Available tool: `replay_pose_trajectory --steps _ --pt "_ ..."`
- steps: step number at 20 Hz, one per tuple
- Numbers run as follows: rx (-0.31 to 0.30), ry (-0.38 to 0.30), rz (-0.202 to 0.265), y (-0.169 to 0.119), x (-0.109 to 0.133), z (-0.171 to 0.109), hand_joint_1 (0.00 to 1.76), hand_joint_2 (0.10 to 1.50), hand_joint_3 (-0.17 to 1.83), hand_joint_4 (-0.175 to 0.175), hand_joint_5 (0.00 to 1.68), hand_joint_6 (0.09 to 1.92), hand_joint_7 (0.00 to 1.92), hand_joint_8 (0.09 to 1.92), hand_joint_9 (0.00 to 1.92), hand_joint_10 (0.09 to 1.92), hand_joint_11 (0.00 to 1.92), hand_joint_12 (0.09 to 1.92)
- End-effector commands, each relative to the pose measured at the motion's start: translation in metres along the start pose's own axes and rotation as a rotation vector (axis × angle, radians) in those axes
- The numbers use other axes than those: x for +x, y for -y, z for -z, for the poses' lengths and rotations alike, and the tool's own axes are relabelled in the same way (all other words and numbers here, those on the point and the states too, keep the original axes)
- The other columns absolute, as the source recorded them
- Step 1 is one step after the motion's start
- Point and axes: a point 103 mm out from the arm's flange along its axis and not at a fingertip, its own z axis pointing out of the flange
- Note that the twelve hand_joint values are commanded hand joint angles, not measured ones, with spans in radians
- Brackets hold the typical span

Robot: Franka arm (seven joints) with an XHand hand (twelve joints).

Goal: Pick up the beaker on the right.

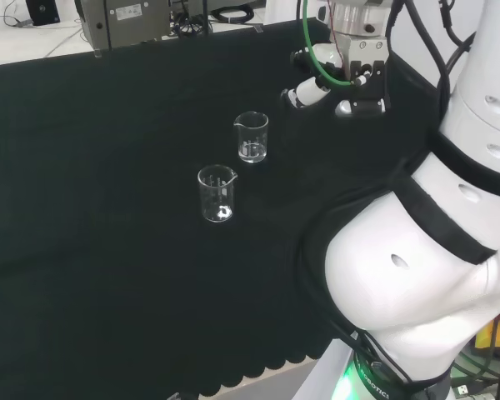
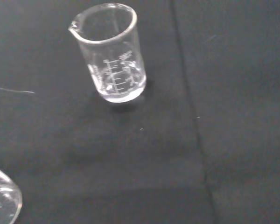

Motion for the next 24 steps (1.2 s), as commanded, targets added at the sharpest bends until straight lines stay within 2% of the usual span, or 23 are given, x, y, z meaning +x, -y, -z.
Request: replay_pose_trajectory --steps 1,13,19,24 --pt "-0.064 -0.137 0.096 -0.090 -0.007 -0.043 0.71 0.76 0.49 -0.035 0.36 0.09 0.13 0.63 0.32 0.68 0.10 1.39" --pt "-0.017 -0.188 0.146 -0.115 -0.012 -0.069 0.77 0.67 0.58 -0.036 0.38 0.09 0.16 0.64 0.35 0.67 0.10 1.40" --pt "-0.009 -0.248 0.203 -0.121 -0.015 -0.088 0.77 0.65 0.58 -0.038 0.40 0.09 0.17 0.64 0.33 0.66 0.10 1.39" --pt "0.007 -0.291 0.269 -0.127 -0.012 -0.102 0.76 0.63 0.59 -0.036 0.37 0.09 0.14 0.63 0.30 0.65 0.08 1.39"
